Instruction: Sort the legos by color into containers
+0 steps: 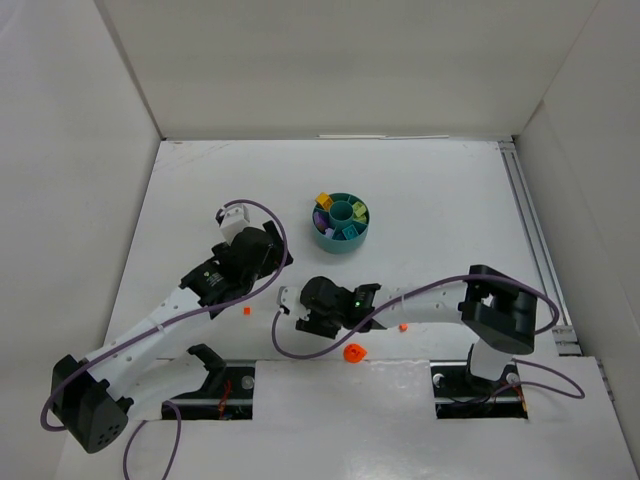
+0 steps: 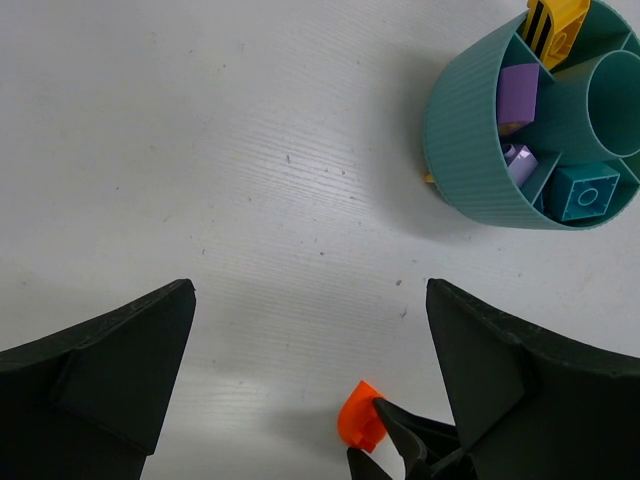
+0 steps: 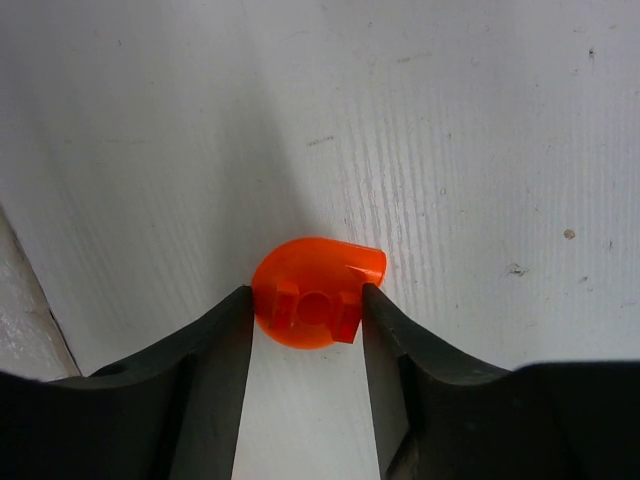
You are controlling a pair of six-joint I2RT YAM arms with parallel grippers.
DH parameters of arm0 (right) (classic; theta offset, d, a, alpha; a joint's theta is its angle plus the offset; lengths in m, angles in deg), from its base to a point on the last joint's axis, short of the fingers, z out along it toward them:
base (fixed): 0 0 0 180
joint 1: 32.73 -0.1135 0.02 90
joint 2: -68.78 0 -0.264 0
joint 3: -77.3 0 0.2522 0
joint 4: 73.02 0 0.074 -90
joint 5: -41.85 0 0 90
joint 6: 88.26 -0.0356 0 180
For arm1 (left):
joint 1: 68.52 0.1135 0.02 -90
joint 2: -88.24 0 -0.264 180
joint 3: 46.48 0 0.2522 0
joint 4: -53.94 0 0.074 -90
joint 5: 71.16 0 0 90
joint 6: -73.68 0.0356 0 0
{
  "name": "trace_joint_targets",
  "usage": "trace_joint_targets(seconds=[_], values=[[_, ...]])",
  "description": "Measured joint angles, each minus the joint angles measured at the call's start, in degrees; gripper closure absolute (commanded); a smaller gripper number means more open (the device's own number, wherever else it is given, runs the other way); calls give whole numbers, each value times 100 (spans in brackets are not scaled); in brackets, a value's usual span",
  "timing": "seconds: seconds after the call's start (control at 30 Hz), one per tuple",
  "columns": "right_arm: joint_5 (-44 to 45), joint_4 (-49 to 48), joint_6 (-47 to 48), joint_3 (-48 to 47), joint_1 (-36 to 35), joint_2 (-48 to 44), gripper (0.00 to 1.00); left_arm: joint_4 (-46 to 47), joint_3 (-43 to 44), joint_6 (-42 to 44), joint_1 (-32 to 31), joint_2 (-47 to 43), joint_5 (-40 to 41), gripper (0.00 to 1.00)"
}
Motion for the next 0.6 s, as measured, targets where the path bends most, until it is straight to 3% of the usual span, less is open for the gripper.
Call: trace_joint_targets(seconds=[0.17,0.27,0.5,0.6], values=[[-59,-7,-13,-52,0,0,56,0,0,0,0,0,-4,0],[-195,46,-20,-125,31,0,48,0,0,0,2,0,-15,0],[-354,761,-57,-382,179,107,50,0,0,4,2,0,-70,0],[-374,922,-125,-472,271,153,59,0,0,7,2,0,-87,0]])
